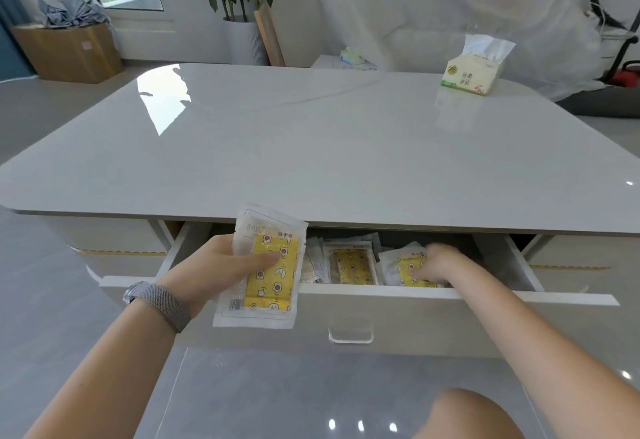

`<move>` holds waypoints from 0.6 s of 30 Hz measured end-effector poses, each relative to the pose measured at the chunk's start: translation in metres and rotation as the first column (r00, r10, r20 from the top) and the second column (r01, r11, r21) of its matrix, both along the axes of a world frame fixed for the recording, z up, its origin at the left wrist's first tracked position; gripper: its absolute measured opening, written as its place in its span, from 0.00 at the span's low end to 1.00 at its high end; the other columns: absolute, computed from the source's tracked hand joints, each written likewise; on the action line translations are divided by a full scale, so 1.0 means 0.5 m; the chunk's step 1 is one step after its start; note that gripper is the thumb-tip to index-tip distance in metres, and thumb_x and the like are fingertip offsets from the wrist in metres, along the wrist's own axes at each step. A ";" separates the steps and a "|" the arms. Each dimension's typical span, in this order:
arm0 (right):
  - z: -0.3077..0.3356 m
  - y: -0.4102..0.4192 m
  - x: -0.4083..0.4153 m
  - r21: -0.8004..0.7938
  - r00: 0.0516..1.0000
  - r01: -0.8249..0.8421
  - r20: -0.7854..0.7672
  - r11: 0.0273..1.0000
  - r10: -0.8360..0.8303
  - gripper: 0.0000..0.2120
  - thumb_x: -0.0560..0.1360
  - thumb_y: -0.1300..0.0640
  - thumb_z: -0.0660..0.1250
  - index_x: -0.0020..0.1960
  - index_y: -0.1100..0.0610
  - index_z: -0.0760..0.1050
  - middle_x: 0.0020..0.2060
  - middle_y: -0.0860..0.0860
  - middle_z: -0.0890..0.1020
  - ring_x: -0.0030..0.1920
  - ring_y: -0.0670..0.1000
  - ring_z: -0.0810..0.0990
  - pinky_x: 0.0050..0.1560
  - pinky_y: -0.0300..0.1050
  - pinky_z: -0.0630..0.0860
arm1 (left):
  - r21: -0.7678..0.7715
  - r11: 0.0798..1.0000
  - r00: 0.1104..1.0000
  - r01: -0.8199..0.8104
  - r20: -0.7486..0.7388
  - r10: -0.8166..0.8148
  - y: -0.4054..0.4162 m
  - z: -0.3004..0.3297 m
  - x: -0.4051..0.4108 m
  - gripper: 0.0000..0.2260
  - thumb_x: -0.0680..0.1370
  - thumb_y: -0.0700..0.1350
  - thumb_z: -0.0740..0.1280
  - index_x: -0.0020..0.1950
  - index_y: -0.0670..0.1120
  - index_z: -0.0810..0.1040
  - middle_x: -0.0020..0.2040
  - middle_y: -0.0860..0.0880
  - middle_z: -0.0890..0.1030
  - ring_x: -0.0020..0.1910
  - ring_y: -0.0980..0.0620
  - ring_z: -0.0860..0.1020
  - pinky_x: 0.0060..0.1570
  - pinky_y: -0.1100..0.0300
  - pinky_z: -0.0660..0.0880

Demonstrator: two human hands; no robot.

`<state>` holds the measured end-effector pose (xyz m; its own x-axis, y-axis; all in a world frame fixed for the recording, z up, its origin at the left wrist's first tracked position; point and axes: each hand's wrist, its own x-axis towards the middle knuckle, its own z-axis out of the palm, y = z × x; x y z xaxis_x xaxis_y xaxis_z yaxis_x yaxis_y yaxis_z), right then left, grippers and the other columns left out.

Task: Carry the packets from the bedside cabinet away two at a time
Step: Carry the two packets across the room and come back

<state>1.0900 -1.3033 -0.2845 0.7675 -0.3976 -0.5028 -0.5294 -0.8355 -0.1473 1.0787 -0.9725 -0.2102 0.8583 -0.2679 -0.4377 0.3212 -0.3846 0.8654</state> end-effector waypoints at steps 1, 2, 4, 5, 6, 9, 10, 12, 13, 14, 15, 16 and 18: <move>-0.001 0.000 0.002 -0.052 1.000 -0.015 -0.009 0.999 0.015 0.21 0.77 0.51 0.67 0.66 0.60 0.71 0.58 0.54 0.78 0.51 0.51 0.76 0.45 0.40 0.72 | -0.016 1.000 1.000 -0.008 0.008 0.008 0.000 0.001 0.000 0.09 0.76 0.44 0.70 0.55 0.45 0.82 0.48 0.47 0.86 0.46 0.47 0.85 0.52 0.48 0.80; -0.003 0.002 0.003 -0.087 0.999 -0.025 -0.024 0.996 0.023 0.20 0.78 0.51 0.65 0.66 0.59 0.71 0.56 0.54 0.78 0.49 0.51 0.76 0.44 0.40 0.72 | -0.033 0.999 1.000 -0.021 0.017 0.021 0.000 0.001 0.000 0.09 0.76 0.44 0.70 0.55 0.44 0.82 0.48 0.47 0.86 0.46 0.47 0.85 0.51 0.49 0.80; -0.005 0.006 -0.001 -0.118 0.997 -0.046 -0.062 0.992 0.039 0.18 0.78 0.51 0.64 0.64 0.59 0.73 0.51 0.53 0.78 0.47 0.51 0.76 0.43 0.40 0.73 | -0.069 0.996 0.998 -0.049 0.035 0.052 0.001 0.001 0.000 0.09 0.76 0.43 0.70 0.55 0.44 0.82 0.48 0.47 0.86 0.46 0.47 0.85 0.51 0.49 0.80; -0.013 0.005 -0.003 -0.127 0.995 -0.069 -0.074 0.990 0.059 0.18 0.78 0.50 0.63 0.63 0.59 0.74 0.48 0.52 0.77 0.48 0.51 0.77 0.44 0.41 0.74 | -0.093 0.993 0.997 -0.068 0.041 0.072 0.002 0.001 0.001 0.09 0.76 0.43 0.70 0.55 0.43 0.82 0.48 0.46 0.86 0.47 0.47 0.85 0.51 0.48 0.80; -0.015 0.005 -0.008 -0.124 0.995 -0.087 -0.052 0.989 0.081 0.17 0.77 0.49 0.63 0.61 0.59 0.75 0.47 0.51 0.78 0.48 0.51 0.78 0.46 0.42 0.76 | -0.123 0.988 0.994 -0.089 0.047 0.095 0.002 0.001 0.001 0.10 0.76 0.43 0.70 0.56 0.43 0.82 0.48 0.46 0.86 0.47 0.46 0.85 0.51 0.48 0.81; 0.004 0.019 -0.025 0.086 0.940 -0.145 0.322 0.986 0.110 0.15 0.79 0.49 0.63 0.60 0.56 0.79 0.52 0.50 0.82 0.52 0.49 0.80 0.54 0.43 0.77 | -0.233 0.963 0.986 -0.135 0.064 0.154 -0.006 0.001 -0.001 0.11 0.75 0.44 0.70 0.57 0.43 0.81 0.49 0.46 0.86 0.48 0.46 0.85 0.50 0.48 0.81; 0.022 0.037 -0.033 0.290 0.900 -0.168 0.436 0.942 0.026 0.15 0.80 0.48 0.63 0.60 0.54 0.79 0.53 0.49 0.83 0.52 0.47 0.81 0.57 0.44 0.77 | -0.268 0.954 0.984 -0.134 0.081 0.161 -0.012 0.001 -0.003 0.12 0.75 0.45 0.70 0.58 0.44 0.81 0.50 0.47 0.86 0.49 0.46 0.85 0.51 0.48 0.81; 0.072 0.093 -0.050 0.718 0.904 -0.196 0.396 0.668 -0.160 0.19 0.76 0.43 0.64 0.58 0.54 0.80 0.52 0.50 0.85 0.51 0.48 0.84 0.59 0.49 0.78 | -0.318 0.942 0.979 -0.103 0.135 0.153 -0.031 -0.001 -0.008 0.12 0.75 0.45 0.69 0.58 0.44 0.81 0.50 0.48 0.86 0.49 0.48 0.85 0.50 0.50 0.81; 0.091 0.123 -0.055 0.829 0.931 -0.210 0.330 0.518 -0.152 0.24 0.73 0.40 0.64 0.59 0.56 0.79 0.52 0.51 0.85 0.52 0.50 0.84 0.59 0.50 0.79 | -0.332 0.939 0.976 -0.083 0.163 0.144 -0.043 -0.003 -0.011 0.12 0.75 0.45 0.69 0.57 0.45 0.81 0.50 0.48 0.86 0.49 0.49 0.85 0.48 0.52 0.82; 0.103 0.150 -0.057 0.875 0.946 -0.240 0.307 0.420 -0.100 0.29 0.70 0.37 0.64 0.61 0.57 0.78 0.53 0.52 0.85 0.54 0.52 0.84 0.59 0.51 0.79 | -0.345 0.936 0.972 -0.067 0.188 0.139 -0.055 -0.005 -0.014 0.11 0.75 0.45 0.69 0.57 0.46 0.81 0.50 0.49 0.86 0.49 0.49 0.85 0.47 0.54 0.82; 0.107 0.174 -0.056 0.890 0.948 -0.272 0.313 0.366 -0.055 0.32 0.68 0.34 0.66 0.63 0.56 0.77 0.56 0.52 0.84 0.57 0.53 0.83 0.59 0.51 0.78 | -0.361 0.931 0.969 -0.050 0.208 0.133 -0.069 -0.007 -0.017 0.10 0.75 0.45 0.68 0.56 0.46 0.81 0.50 0.49 0.86 0.49 0.49 0.85 0.47 0.54 0.82; 0.109 0.193 -0.054 0.890 0.942 -0.307 0.335 0.338 -0.028 0.33 0.66 0.34 0.69 0.63 0.55 0.76 0.58 0.52 0.83 0.59 0.53 0.81 0.61 0.51 0.77 | -0.373 0.927 0.966 -0.036 0.225 0.129 -0.080 -0.009 -0.020 0.10 0.76 0.44 0.68 0.56 0.46 0.81 0.50 0.49 0.86 0.49 0.49 0.85 0.48 0.54 0.82; 0.112 0.210 -0.048 0.852 0.910 -0.377 0.414 0.364 -0.026 0.21 0.69 0.44 0.72 0.59 0.50 0.78 0.56 0.49 0.84 0.58 0.49 0.82 0.61 0.48 0.77 | -0.389 0.921 0.958 -0.021 0.256 0.130 -0.099 -0.016 -0.021 0.08 0.77 0.43 0.67 0.55 0.46 0.81 0.50 0.48 0.86 0.50 0.50 0.84 0.50 0.54 0.82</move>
